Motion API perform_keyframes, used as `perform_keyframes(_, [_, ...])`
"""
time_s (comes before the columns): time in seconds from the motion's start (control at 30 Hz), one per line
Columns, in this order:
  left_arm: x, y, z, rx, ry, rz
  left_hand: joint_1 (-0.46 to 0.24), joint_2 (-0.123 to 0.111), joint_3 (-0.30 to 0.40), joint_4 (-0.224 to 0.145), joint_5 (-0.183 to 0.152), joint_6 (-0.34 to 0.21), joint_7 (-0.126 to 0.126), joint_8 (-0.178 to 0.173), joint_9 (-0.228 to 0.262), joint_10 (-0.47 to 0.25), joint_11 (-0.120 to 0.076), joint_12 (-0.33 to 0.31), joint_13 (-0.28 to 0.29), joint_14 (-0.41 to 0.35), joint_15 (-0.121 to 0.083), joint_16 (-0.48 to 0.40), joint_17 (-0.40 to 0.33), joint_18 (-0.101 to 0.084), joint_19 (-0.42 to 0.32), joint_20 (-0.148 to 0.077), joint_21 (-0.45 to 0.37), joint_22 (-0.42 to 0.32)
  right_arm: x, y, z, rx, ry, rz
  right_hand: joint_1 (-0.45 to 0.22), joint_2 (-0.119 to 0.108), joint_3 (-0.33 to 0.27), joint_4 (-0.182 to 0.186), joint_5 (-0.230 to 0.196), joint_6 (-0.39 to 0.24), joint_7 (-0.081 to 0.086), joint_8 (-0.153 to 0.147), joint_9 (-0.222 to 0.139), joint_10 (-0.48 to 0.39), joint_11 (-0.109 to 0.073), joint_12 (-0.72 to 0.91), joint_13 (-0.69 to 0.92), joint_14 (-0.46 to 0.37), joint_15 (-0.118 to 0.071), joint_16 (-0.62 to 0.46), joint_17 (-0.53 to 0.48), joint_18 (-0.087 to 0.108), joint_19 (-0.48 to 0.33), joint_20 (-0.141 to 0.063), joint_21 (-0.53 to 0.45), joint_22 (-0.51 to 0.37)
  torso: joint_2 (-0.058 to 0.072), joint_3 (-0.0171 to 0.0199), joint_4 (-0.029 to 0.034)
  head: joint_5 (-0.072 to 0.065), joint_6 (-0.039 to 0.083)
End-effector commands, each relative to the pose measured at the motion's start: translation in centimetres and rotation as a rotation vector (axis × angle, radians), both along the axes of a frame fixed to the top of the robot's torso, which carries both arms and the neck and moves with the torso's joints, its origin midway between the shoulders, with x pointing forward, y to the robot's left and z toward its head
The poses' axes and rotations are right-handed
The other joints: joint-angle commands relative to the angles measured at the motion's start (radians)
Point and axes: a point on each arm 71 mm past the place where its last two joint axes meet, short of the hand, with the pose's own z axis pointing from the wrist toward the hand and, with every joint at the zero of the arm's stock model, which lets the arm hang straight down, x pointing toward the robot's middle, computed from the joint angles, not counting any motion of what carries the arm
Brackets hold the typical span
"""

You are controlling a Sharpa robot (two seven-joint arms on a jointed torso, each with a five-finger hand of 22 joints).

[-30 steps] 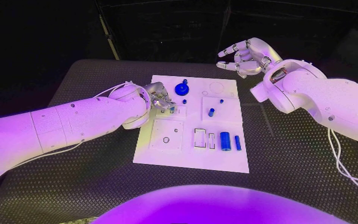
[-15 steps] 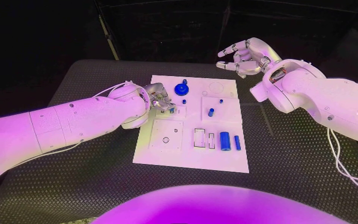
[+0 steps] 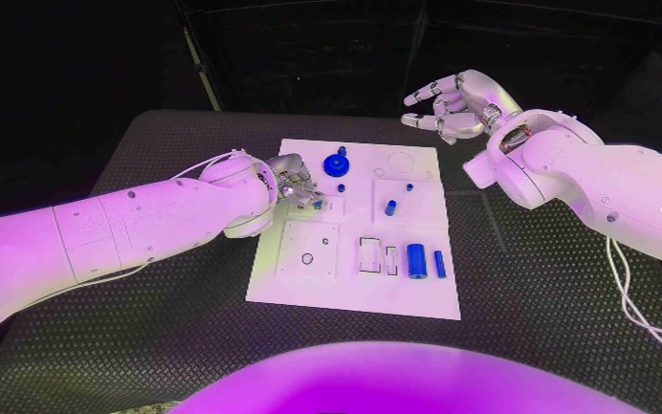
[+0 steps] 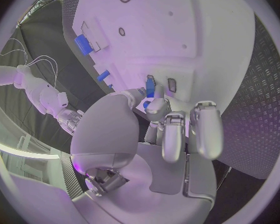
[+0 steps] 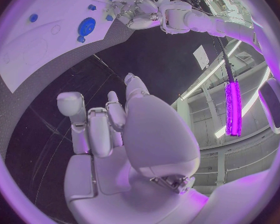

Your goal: Assemble the parts on the task board

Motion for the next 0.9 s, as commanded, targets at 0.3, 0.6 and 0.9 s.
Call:
perform_keyframes(0.3, [-0.27,0.09,-0.39,0.033,0.032,-0.019,0.009,-0.004,0.180,-0.177,0.005,0.004,0.001,0.005,0.002,0.007,-0.001,0.005,0.003,0.104,-0.002,0.003,0.263,-0.011,0.020,-0.005,0.006,0.003,0.00,0.14,0.15,0.006,-0.004,0.011,-0.005,0.010,-0.006,-0.001,0.007,0.000,-0.005,0.002,-0.001,0.007,-0.003,0.003,0.001,0.043,-0.005,-0.004,0.001,0.006,0.003,-0.003,-0.006,0.000,0.000,0.0003,-0.0004,0.000,0.000])
perform_keyframes(0.6, [-0.35,0.09,-0.43,0.038,0.040,-0.027,0.008,-0.006,0.181,-0.178,0.005,0.005,0.001,0.005,0.002,0.009,-0.001,0.008,0.006,0.104,-0.002,0.003,0.263,-0.011,0.020,-0.005,0.006,0.003,-0.02,0.15,0.15,0.006,-0.003,0.013,-0.005,0.010,-0.006,-0.001,0.007,0.000,-0.005,0.002,-0.001,0.007,-0.003,0.003,0.001,0.043,-0.005,-0.004,0.001,0.006,0.003,-0.003,-0.006,0.000,0.000,0.0001,0.0004,0.001,0.000])
perform_keyframes(0.9, [-0.38,0.11,-0.44,0.040,0.043,-0.028,0.008,-0.007,0.182,-0.179,0.005,0.006,0.001,0.006,0.002,0.011,-0.001,0.009,0.008,0.104,-0.002,0.003,0.263,-0.011,0.020,-0.005,0.006,0.004,-0.03,0.18,0.15,0.006,-0.003,0.014,-0.005,0.010,-0.006,-0.001,0.007,0.000,-0.005,0.002,-0.001,0.007,-0.003,0.003,0.001,0.043,-0.005,-0.004,0.001,0.006,0.003,-0.003,-0.006,0.000,0.000,0.0003,-0.0004,0.002,0.000])
